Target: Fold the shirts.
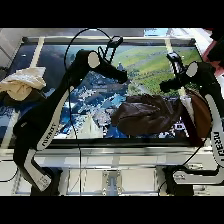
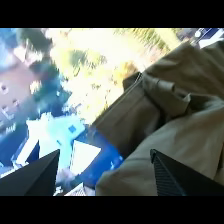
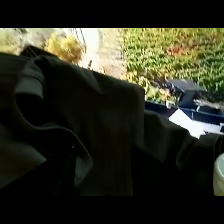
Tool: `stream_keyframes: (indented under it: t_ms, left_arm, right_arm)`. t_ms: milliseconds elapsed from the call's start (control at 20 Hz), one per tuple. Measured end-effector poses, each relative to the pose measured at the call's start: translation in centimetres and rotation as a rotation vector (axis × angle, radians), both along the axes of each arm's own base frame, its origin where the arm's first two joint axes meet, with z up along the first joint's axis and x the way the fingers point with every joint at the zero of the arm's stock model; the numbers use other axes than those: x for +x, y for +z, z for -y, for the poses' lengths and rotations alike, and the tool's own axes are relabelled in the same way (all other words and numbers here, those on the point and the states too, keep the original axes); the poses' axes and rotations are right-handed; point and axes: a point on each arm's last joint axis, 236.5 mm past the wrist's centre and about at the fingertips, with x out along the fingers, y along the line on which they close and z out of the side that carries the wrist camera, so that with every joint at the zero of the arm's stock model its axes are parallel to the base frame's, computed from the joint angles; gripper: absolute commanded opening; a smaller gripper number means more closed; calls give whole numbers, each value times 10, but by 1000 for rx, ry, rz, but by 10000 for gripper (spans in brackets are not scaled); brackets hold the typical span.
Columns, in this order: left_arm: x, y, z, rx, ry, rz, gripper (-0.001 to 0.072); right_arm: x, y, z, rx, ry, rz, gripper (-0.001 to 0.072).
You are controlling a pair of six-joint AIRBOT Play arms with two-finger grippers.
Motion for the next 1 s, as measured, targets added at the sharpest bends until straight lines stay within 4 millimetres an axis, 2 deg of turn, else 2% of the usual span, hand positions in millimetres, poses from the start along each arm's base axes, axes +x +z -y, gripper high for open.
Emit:
stream_keyframes:
  t_ms: [100,200,400,600,750,850,1000]
  left_arm:
    - [-12,-26,-1,24,-29,-92,640]
    - [-32,-49,13,-7,-105,-201,642]
    - [-72,-63,57,-133,-255,-328,642]
    - [-109,-74,93,-102,-412,-276,640]
    - [-125,-91,113,-12,-467,-187,615]
    - [-129,-101,125,48,-475,-116,611]
    - [-125,-119,136,131,-452,-21,601]
  right_arm:
    - [-17,-15,13,-1,-32,-75,392]
    - [-32,-27,22,17,-66,-131,391]
    - [-47,-38,37,12,-106,-191,392]
    - [-63,-40,77,-142,-142,-245,392]
    - [-77,-37,100,-242,-156,-294,392]
    - [-80,-36,107,-271,-161,-305,392]
    - [-81,-37,102,-247,-163,-311,392]
